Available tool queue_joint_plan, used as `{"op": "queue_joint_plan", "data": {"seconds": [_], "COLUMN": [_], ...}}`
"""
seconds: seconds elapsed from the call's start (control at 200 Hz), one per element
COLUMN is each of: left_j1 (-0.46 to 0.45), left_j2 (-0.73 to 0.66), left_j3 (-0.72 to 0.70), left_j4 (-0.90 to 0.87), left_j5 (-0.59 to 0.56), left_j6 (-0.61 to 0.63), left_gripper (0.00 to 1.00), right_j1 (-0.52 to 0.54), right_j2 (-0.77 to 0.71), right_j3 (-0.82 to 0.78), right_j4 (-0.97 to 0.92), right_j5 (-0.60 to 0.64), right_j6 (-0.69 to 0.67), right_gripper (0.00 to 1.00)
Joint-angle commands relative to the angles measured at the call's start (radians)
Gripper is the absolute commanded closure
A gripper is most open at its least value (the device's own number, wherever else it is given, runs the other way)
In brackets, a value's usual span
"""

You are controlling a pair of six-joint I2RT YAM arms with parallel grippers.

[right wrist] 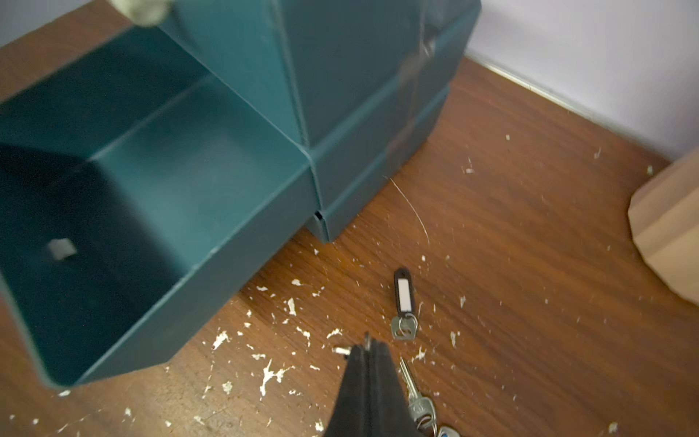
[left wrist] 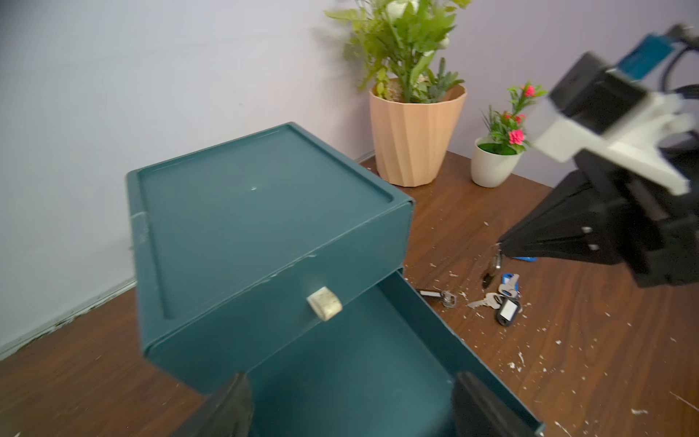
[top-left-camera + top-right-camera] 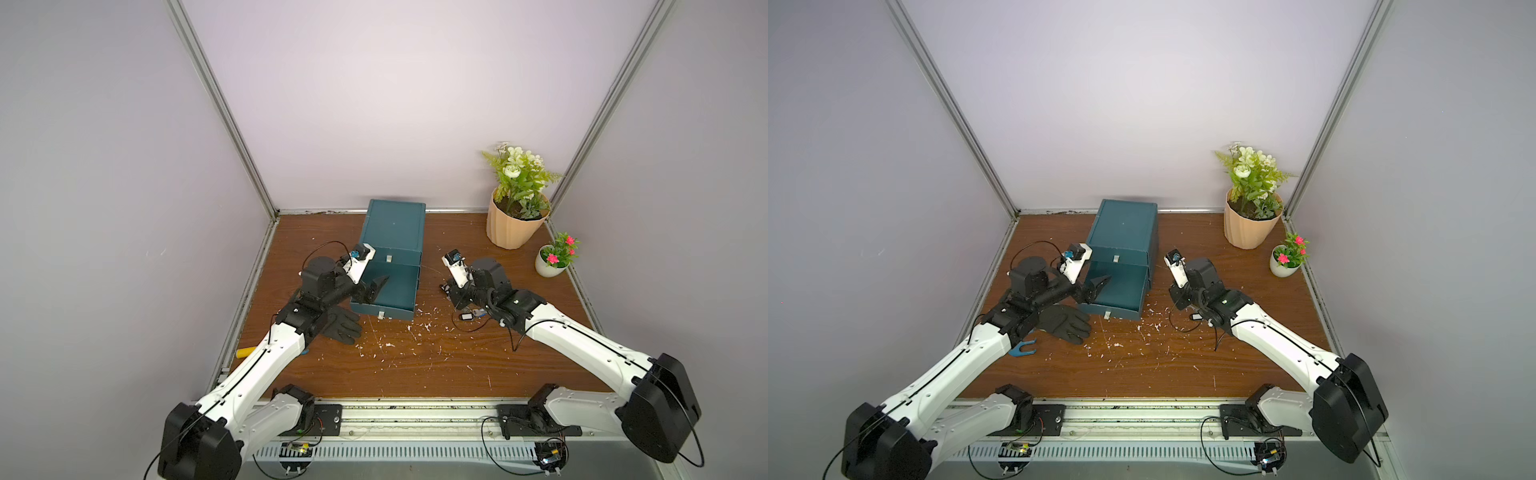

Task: Take the keys out of the drawer
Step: Place the key at the center of the board.

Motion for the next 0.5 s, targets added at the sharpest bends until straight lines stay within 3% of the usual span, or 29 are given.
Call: {"op": "queue_joint_plan", "data": {"seconds": [0.0, 0.125, 0.355, 0.495], "left_j1": [-0.042, -0.061, -0.069, -0.07], "left_j2": [0.022, 0.036, 0.036, 0.025], "left_j3": [0.037, 0.035, 0.033, 0.034], "left_j4": [-0.014, -0.008, -0.027, -0.05], "left_j5": [0.026, 0.031, 0.024, -0.017], "left_j6": [0.068, 0.084, 0.099, 0.086], "left_gripper": [0.14, 0.14, 0.14, 0.15], "right_j1": [-0.023, -0.039, -0.052, -0.056], "right_j2": [0.034, 0.104, 0.168, 0.161], "right_j3": [-0.013, -0.017, -0.027, -0.002], "right_j4": [0.115, 0.131, 0.145, 0.116], "right_j5": [-0.004, -0.06, -0.093, -0.095], "right_j6": [0.142, 0.166, 0.175, 0.172], "right_gripper": [1.0, 1.0, 0.88, 0.68]}}
